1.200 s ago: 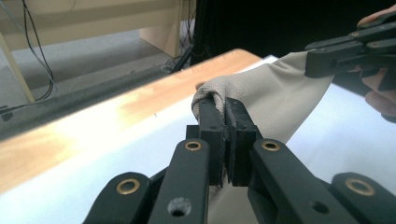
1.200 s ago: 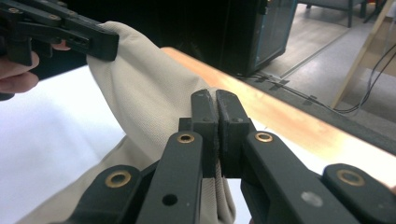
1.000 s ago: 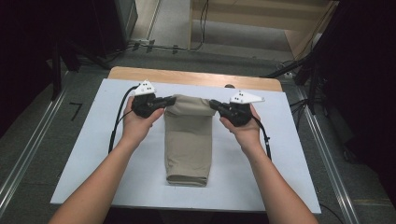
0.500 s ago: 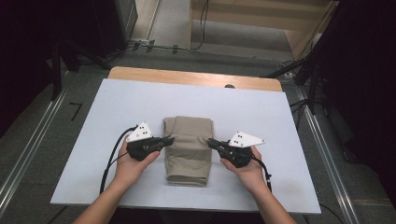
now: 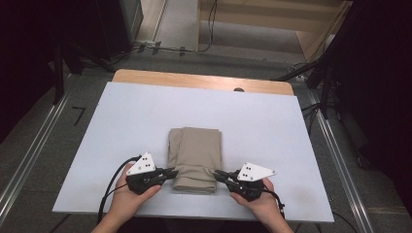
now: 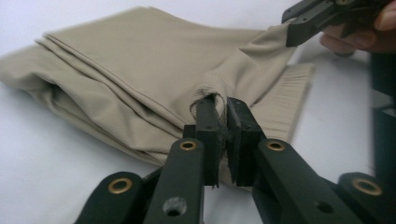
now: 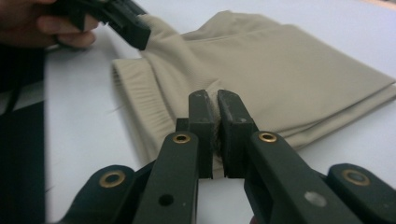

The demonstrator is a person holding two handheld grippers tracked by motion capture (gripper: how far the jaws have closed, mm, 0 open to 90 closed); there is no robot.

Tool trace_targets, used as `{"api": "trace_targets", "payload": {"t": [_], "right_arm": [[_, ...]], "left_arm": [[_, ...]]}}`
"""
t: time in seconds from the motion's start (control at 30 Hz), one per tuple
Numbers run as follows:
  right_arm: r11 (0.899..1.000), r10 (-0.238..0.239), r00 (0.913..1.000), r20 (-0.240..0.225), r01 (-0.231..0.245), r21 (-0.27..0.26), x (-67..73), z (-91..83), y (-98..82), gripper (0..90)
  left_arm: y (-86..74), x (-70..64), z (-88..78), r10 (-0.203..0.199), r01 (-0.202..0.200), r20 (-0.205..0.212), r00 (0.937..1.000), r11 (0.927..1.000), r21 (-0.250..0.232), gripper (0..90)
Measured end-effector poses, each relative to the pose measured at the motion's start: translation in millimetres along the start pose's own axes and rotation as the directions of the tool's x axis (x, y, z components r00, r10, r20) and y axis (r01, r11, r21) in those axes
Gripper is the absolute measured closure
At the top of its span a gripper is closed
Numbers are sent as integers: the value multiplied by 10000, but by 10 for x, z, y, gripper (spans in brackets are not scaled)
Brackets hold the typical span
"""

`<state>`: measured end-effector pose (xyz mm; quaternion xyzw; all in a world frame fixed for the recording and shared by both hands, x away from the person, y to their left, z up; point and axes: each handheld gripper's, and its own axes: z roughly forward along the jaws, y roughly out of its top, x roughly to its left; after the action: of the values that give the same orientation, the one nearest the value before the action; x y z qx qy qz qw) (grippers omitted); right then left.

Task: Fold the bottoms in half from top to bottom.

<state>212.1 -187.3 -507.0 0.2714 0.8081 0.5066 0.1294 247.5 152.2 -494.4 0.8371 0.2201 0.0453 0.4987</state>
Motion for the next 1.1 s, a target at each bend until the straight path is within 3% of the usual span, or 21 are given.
{"api": "trace_targets", "payload": {"t": [0.07, 0.17, 0.27, 0.33, 0.37, 0.43, 0.5, 0.53, 0.6, 0.67, 0.77, 0.87, 0.93, 1.03, 1.1], "right_arm": [[9999, -163, 9993, -342, 164, 16, 50, -84, 8, 808], [9996, -100, 9952, -970, 76, -256, 84, -242, 34, 780], [9975, 2, 9879, -1549, -111, -696, 95, -369, 61, 740], [9951, 93, 9912, -1317, -221, -963, 75, -415, 99, 735], [9941, 192, 9940, -1076, -304, -1041, 59, -410, 117, 736], [9919, 615, 9963, -594, -676, -1073, 23, -347, 153, 770], [9884, 1203, 9926, -172, -1214, -909, -1, -230, 179, 836], [9891, 1300, 9915, 80, -1291, -711, 6, -161, 185, 853], [9935, 1125, 9934, 231, -1121, -174, 45, -29, 170, 860], [9962, 806, 9967, 109, -809, 332, 109, 56, 124, 860], [9930, 678, 9975, -219, -654, 985, 207, 111, 24, 860], [9897, 528, 9979, -372, -473, 1348, 259, 143, -75, 856], [9900, 604, 9964, -598, -521, 1309, 253, 132, -75, 793], [9965, 487, 9918, -1179, -402, 731, 219, 61, 24, 571], [9960, 408, 9962, -768, -344, 829, 144, 27, 146, 463]], "left_arm": [[16, -57, -63, 174, -167, 404, 9990, 9997, -173, 781], [59, -117, -165, 476, -404, 1185, 9918, 9972, -624, 670], [100, -106, -234, 443, -262, 1587, 9863, 9931, -1147, 646], [145, -59, -250, 267, -31, 1554, 9875, 9886, -1505, 637], [177, -38, -234, 127, 85, 1338, 9909, 9876, -1565, 636], [256, -2, -147, -131, 223, 742, 9972, 9920, -1242, 669], [292, -2, -28, -328, 359, 364, 9988, 9956, -863, 752], [285, -14, 28, -404, 442, 573, 9975, 9968, -662, 802], [234, -76, 123, -121, 109, 720, 9973, 9998, 171, 849], [142, -132, 167, 90, -155, 717, 9974, 9958, 907, 866], [-1, -140, 178, -104, -20, 829, 9965, 9890, 1481, 859], [-36, -140, 169, -198, 44, 1046, 9943, 9894, 1449, 833], [-3, -157, 167, -194, 32, 1141, 9933, 9900, 1410, 790], [113, -171, 116, 117, -197, 911, 9958, 9960, 877, 594], [229, -82, 93, -180, 138, 754, 9970, 9983, 560, 435]]}}
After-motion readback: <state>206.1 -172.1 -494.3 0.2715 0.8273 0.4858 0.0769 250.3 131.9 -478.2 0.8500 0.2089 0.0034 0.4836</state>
